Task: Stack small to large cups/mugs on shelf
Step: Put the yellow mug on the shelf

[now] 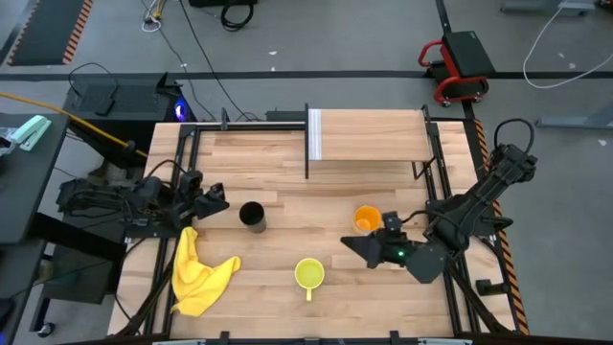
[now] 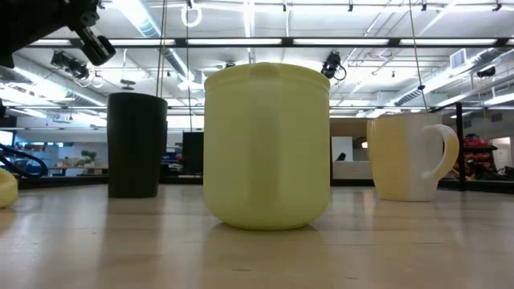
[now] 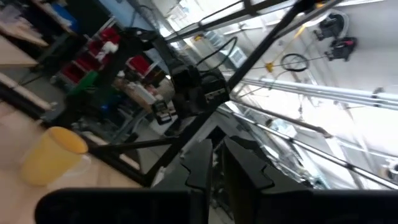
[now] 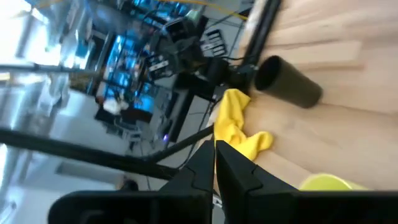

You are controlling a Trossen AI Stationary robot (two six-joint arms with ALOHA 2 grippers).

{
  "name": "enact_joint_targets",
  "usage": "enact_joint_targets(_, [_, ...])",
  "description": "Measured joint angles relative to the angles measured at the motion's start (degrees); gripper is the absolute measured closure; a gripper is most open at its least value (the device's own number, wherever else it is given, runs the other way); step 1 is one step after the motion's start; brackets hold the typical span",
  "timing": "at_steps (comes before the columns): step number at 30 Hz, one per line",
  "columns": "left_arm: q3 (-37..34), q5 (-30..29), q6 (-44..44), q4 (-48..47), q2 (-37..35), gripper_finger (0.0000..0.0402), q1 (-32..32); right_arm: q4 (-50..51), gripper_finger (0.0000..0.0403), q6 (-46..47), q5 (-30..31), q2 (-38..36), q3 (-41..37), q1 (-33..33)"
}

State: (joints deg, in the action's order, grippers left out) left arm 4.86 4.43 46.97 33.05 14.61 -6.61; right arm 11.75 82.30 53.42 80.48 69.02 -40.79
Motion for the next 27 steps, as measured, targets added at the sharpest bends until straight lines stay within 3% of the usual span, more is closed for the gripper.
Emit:
enact_joint_targets(6, [0.0, -0.01, -0.1, 0.55, 0.0, 0.0351, -2.73, 3.14, 0.038, -12.3, -14.55, 4.63, 10.04, 5.55])
enact_joint_targets(16, [0.0, -0.68, -0.03, 0.53, 0.0, 0.0349, -4.01, 16.49, 0.038, -9.28, -31.33, 10.3, 16.67, 12.06])
enact_joint_targets(20, [0.0, -0.72, 0.39, -0.42, 0.0, 0.0349, -4.03, 19.66, 0.038, -6.73, -36.39, 12.49, 16.69, 12.97])
enact_joint_targets(27, [0.02, -0.72, 0.69, -3.44, 0.0, 0.0349, -4.03, 23.46, 0.038, -6.21, -40.06, 16.27, 16.69, 12.93])
